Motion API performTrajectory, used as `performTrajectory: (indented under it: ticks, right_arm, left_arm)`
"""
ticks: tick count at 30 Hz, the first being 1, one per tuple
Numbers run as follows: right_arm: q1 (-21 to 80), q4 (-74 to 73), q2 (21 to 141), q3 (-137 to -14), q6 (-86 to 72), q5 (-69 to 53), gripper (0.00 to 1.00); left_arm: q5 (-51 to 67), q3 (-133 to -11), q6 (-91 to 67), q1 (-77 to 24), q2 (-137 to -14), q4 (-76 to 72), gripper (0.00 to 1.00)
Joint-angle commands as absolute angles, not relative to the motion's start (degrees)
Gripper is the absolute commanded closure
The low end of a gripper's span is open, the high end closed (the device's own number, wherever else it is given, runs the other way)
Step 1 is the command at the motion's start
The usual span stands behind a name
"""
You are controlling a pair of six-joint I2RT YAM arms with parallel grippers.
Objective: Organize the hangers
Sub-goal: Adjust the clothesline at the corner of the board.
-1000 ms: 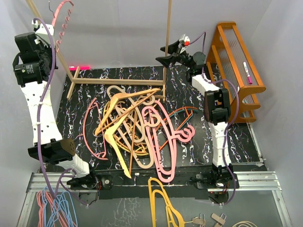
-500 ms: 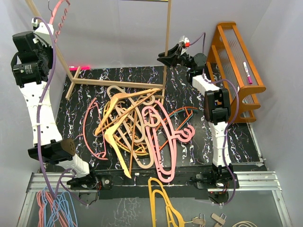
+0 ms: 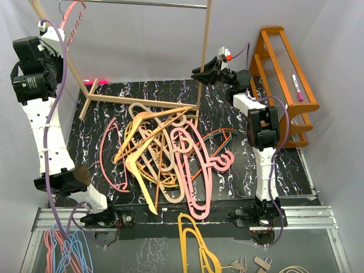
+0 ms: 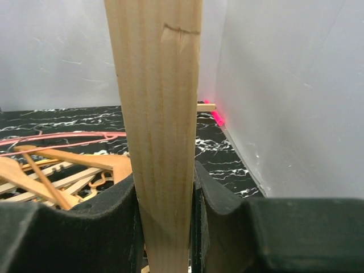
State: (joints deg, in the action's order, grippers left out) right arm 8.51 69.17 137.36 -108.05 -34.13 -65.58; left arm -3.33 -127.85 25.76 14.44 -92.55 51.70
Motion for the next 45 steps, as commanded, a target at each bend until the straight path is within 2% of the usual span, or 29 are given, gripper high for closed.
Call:
performTrajectory:
  ticks: [1, 16, 28, 37, 42, 45]
  right_arm:
    - [8.23, 73.79, 134.41, -105.24, -40.74, -77.17, 0.92]
    - [3.19, 67.73, 135.58, -109.48, -43.44, -86.83, 0.92]
    - [7.40, 65.51, 138.80, -115.58, -44.20, -87.34, 0.92]
    - [11.53, 63.12, 140.62, -118.99, -42.83, -84.54, 0.92]
    - [12.48, 64.66, 140.60, -117.59, -42.83, -85.03, 0.92]
    - [12.28, 66.20, 140.26, -115.77, -43.25, -84.89, 0.92]
  left_arm:
    - [-3.22, -129.46, 24.08, 15.47, -90.84, 49.51, 1.00]
    - [2.18, -129.17, 20.98, 16.96, -85.48, 49.85, 1.00]
    - [5.02, -132.97, 22.11, 16.96, -84.28, 56.66, 1.00]
    - [1.96, -134.66, 25.04, 16.96, -82.69, 60.63, 1.00]
    - [-4.87, -133.73, 26.83, 16.96, -83.85, 62.88, 1.00]
    - [-3.99, -132.67, 25.32, 16.96, -84.30, 61.75, 1.00]
